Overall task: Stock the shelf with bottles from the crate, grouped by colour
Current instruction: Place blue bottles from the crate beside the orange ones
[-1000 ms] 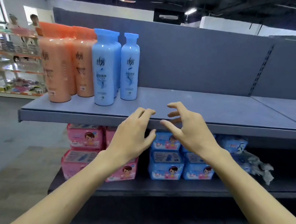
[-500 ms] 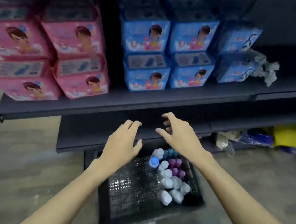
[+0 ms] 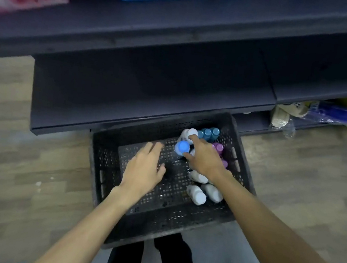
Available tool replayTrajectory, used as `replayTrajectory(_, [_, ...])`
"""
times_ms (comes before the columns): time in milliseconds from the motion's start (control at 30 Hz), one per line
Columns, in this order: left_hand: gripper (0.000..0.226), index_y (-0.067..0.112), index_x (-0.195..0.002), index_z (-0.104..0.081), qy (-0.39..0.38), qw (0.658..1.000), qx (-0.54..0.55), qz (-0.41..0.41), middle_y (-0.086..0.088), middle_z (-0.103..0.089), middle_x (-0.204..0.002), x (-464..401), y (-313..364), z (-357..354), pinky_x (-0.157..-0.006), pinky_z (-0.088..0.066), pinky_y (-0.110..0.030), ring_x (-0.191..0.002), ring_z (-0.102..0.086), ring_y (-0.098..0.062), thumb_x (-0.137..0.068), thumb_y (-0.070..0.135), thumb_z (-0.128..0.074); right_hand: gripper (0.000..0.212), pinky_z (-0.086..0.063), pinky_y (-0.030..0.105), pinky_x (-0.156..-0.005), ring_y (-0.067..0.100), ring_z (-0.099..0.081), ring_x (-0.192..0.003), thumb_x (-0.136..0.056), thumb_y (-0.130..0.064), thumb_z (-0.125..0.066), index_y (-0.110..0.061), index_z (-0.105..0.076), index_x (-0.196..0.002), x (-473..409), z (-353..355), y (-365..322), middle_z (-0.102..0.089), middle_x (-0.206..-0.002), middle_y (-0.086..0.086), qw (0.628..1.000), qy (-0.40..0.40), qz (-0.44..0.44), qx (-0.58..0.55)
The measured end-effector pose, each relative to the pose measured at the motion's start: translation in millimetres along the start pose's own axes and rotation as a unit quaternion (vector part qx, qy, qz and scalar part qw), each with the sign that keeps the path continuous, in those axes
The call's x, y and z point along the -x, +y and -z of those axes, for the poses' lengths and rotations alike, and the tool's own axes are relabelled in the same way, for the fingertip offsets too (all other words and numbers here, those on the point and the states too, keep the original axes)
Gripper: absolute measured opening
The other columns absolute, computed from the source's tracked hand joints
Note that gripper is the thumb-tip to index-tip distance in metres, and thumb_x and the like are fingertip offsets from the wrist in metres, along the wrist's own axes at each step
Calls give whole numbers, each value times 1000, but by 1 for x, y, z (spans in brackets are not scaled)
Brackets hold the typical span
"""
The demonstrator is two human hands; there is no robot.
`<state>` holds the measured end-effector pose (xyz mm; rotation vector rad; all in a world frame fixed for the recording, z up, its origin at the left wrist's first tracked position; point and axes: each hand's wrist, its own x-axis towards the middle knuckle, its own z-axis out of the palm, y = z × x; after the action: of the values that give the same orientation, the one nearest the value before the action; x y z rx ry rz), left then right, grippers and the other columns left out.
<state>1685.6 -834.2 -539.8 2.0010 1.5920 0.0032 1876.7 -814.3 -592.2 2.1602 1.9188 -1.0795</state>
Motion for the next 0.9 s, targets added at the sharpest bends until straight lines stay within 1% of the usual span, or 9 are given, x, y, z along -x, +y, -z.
replayTrajectory(100, [51,16,-138,-39,-11,1000,4,16,-2,-49,-122,-10,-12,-23,-80,-49,-36,-107,-55,-24,-92,26,-57,54,-49,44,-84,40,-57,-110,-94,-24,-61,-20,-39,-143,-28,-36,5,-49,-131,14,1000,-1,-7,12])
replayTrajectory(167, [52,17,-140,-38,-19,999,5,26,-3,-48,-122,-15,-19,-38,-79,-49,-35,-106,-56,-24,-92,26,-57,57,-48,43,-85,40,-57,-112,-94,-18,-60,-20,-36,-146,-43,-57,8,-46,-136,13,999,-4,-23,28])
replayTrajectory(300, [49,18,-138,-39,-31,999,14,43,-2,-48,-122,-17,-33,-63,-78,-48,-35,-105,-56,-24,-92,25,-57,61,-50,43,-77,39,-61,-105,-92,-9,-59,-19,-33,-147,-58,-83,15,-48,-133,12,996,15,-39,82])
replayTrajectory(433, [50,19,-138,-39,-35,998,29,50,-2,-48,-126,-13,-38,-74,-81,-49,-35,-104,-59,-23,-92,25,-57,51,-51,44,-79,40,-62,-102,-94,-16,-60,-17,-38,-140,-70,-80,19,-51,-129,12,994,21,2,111])
replayTrajectory(500, [52,20,-139,-38,-37,997,33,51,-2,-48,-127,-12,-39,-76,-84,-49,-35,-106,-58,-23,-92,25,-57,45,-50,45,-79,42,-61,-102,-95,-18,-59,-13,-40,-136,-76,-70,21,-52,-126,14,990,4,26,138])
replayTrajectory(600, [48,19,-136,-40,-35,998,26,50,-1,-48,-124,-11,-42,-69,-83,-48,-34,-105,-58,-22,-92,25,-58,44,-49,46,-80,44,-59,-105,-94,-23,-59,-8,-42,-132,-77,-43,13,-55,-122,18,988,-5,54,144])
replayTrajectory(733, [48,19,-134,-41,-29,997,31,57,-2,-50,-119,-10,-36,-45,-80,-49,-38,-107,-57,-25,-90,25,-59,44,-49,45,-83,40,-60,-103,-91,-28,-64,-9,-46,-127,-48,12,-13,-58,-118,16,984,17,108,138])
replayTrajectory(833, [51,25,-135,-40,-18,997,46,53,1,-50,-122,-11,-20,-16,-81,-50,-41,-111,-56,-24,-88,30,-61,45,-46,42,-86,34,-59,-103,-90,-31,-65,-10,-48,-127,-11,60,-37,-59,-116,12,982,38,140,123])
replayTrajectory(900, [58,28,-138,-37,-10,997,64,51,2,-49,-127,-11,-9,7,-82,-49,-41,-114,-55,-25,-87,32,-64,45,-47,42,-85,31,-59,-101,-90,-34,-65,-13,-49,-126,16,93,-57,-60,-113,9,978,64,167,106])
